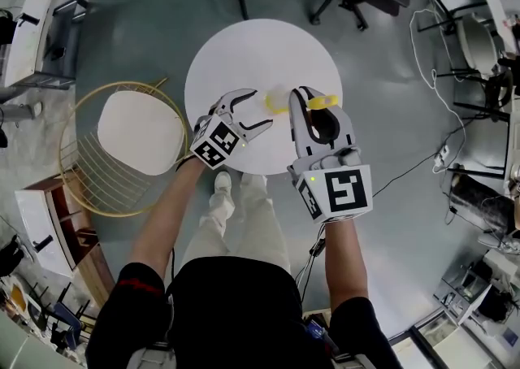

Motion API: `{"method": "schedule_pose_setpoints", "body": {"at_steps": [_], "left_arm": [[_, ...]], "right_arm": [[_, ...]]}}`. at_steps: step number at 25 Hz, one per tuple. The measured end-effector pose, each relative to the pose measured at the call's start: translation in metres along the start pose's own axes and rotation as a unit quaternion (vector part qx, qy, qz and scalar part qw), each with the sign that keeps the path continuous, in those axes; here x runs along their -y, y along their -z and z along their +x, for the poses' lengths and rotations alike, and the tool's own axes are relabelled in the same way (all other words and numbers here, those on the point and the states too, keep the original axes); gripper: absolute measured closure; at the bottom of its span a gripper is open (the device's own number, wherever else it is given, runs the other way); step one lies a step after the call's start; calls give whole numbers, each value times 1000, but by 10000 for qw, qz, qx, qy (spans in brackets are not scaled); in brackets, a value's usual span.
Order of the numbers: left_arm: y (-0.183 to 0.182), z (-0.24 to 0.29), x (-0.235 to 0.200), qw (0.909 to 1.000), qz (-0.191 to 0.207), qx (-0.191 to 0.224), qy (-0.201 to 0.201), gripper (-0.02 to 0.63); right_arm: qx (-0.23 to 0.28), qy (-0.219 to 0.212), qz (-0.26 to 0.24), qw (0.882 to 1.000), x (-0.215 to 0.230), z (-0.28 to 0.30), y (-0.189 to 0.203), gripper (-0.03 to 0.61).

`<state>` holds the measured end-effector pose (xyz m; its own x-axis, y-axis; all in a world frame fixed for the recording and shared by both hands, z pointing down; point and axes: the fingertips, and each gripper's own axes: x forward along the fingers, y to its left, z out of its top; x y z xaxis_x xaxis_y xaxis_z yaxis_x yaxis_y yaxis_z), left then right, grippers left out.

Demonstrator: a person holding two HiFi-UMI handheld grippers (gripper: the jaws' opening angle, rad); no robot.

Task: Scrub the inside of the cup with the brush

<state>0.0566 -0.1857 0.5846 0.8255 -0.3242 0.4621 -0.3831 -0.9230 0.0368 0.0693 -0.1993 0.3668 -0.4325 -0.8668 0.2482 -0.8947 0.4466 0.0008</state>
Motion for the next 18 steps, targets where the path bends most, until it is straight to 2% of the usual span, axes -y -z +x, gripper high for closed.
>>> {"method": "schedule_pose_setpoints", "body": {"at_steps": [8,11,18], "left_arm": [[-21,-27,22,9999,-67,138,56,285],[-32,-38,33,9997,-12,204,107,343],[-65,-69,44,9989,113,460,18,415]], "right_arm": [[-46,137,17,9999,-3,-22,-4,528],[-31,185,37,9998,-5,-31,-10,529],[62,293,84,9995,-11,-51,-23,529]]}}
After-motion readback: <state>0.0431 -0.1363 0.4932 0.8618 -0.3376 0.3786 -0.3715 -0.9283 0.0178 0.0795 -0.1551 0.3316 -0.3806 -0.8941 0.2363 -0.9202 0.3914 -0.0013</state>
